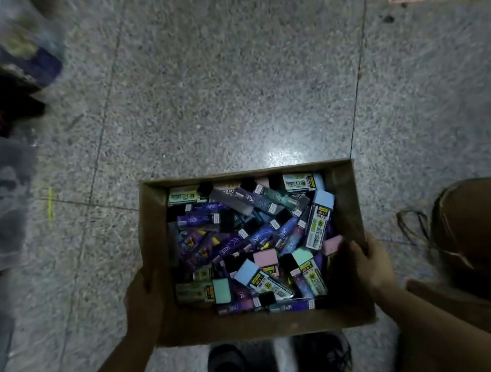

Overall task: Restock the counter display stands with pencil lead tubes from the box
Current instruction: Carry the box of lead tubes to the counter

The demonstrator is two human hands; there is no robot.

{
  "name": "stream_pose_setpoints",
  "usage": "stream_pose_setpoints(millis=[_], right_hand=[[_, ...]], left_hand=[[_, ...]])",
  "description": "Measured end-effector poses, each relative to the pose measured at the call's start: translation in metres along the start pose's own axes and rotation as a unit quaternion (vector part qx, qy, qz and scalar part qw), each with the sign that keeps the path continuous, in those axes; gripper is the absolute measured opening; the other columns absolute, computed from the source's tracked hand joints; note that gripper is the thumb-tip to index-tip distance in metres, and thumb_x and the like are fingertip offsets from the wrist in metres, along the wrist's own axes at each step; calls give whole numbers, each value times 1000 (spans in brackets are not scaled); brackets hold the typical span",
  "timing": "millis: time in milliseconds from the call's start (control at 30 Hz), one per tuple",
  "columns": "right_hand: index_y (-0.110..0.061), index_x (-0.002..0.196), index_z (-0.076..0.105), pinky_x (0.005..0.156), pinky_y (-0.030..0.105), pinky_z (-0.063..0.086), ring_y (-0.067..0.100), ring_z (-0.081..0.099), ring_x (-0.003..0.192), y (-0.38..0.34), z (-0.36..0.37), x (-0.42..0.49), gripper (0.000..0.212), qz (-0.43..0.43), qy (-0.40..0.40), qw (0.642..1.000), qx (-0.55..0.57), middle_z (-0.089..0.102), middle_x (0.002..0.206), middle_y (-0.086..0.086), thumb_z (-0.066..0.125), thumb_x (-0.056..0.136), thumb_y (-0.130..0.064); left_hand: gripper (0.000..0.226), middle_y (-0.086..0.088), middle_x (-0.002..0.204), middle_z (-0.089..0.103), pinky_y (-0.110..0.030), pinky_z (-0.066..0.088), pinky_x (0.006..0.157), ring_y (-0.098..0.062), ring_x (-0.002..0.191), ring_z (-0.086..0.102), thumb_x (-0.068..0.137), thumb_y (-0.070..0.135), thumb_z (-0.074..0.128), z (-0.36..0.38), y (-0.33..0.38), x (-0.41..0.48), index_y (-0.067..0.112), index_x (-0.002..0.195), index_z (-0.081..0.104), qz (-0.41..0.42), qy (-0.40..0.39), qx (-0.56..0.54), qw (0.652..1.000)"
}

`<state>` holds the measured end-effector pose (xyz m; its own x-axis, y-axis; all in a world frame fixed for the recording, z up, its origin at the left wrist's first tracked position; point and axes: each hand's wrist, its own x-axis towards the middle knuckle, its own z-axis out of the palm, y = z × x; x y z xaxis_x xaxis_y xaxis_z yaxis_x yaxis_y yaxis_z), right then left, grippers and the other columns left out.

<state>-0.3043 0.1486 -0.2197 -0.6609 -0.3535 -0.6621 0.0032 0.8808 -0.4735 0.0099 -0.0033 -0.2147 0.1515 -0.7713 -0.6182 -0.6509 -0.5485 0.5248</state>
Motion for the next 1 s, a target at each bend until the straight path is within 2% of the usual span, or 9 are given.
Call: stream_pose_setpoints(millis=[200, 333, 433, 533, 600, 667, 767, 900, 1000], right_hand=[[2, 112, 57, 76, 25, 38, 24, 58, 97, -110, -86, -76, 22, -35, 5, 999, -3, 64, 105, 15, 46, 95, -4], [-4, 112, 59, 73, 24, 37, 20, 56, 92, -194, -155, -136, 21, -48, 4, 999, 6, 63, 98, 9, 48, 95, -10], [-6, 109, 60, 75, 28, 39, 21, 58, 93, -259, -211, -177, 20, -78, 11, 997, 18, 66, 101, 12, 49, 95, -13], [-13, 106, 60, 76, 32, 44, 22, 61, 93, -321, -255, -201, 18, -101, 11, 995, 22, 68, 98, 8, 48, 95, -19], [-12, 105, 59, 79, 37, 49, 25, 63, 94, -361, -279, -205, 17, -104, 2, 993, 46, 68, 98, 10, 46, 95, -19], [-9, 108, 58, 84, 43, 51, 28, 62, 97, -400, -300, -201, 20, -111, 1, 992, 57, 67, 103, 15, 45, 95, -17], [-7, 112, 59, 85, 44, 51, 29, 62, 96, -459, -325, -181, 23, -130, 6, 991, 34, 67, 104, 15, 46, 96, -17], [-6, 112, 59, 84, 43, 50, 31, 61, 97, -536, -353, -142, 24, -159, 7, 987, -9, 66, 103, 13, 46, 96, -19], [-4, 115, 58, 88, 45, 49, 33, 60, 101, -599, -369, -116, 27, -180, 4, 983, -30, 66, 109, 17, 47, 96, -19]], left_hand=[[18, -14, 100, 61, -35, 41, 76, -26, 92, 56, 96, 13, 51, -91, 98, -65, 2, 104, 61, 0, 17, -25, 1000], [13, -21, 99, 65, -49, 46, 85, -36, 98, 60, 94, 16, 54, -166, 178, -113, 6, 95, 62, -2, 13, -36, 999], [21, -22, 84, 63, -43, 42, 73, -33, 86, 60, 93, 21, 54, -222, 246, -154, 2, 85, 60, 48, 29, -14, 998], [19, -27, 79, 59, -31, 27, 63, -34, 80, 56, 95, 9, 52, -266, 315, -184, -5, 84, 59, 109, 60, 25, 992], [16, -26, 77, 56, -33, 28, 63, -35, 79, 56, 95, 6, 50, -283, 356, -193, -4, 85, 58, 130, 75, 23, 988], [14, -25, 82, 56, -41, 38, 71, -29, 81, 53, 95, 13, 49, -295, 397, -197, 2, 90, 56, 123, 76, 3, 989], [16, -20, 81, 54, -37, 35, 68, -24, 80, 51, 97, 13, 46, -304, 454, -190, 5, 86, 54, 85, 96, -4, 992], [30, -29, 86, 60, -41, 39, 69, -37, 84, 58, 97, 20, 48, -309, 522, -165, -6, 89, 60, 76, 128, 12, 989], [28, -30, 86, 62, -41, 40, 68, -40, 84, 60, 95, 21, 50, -317, 571, -145, -4, 88, 61, 93, 142, 4, 985]])
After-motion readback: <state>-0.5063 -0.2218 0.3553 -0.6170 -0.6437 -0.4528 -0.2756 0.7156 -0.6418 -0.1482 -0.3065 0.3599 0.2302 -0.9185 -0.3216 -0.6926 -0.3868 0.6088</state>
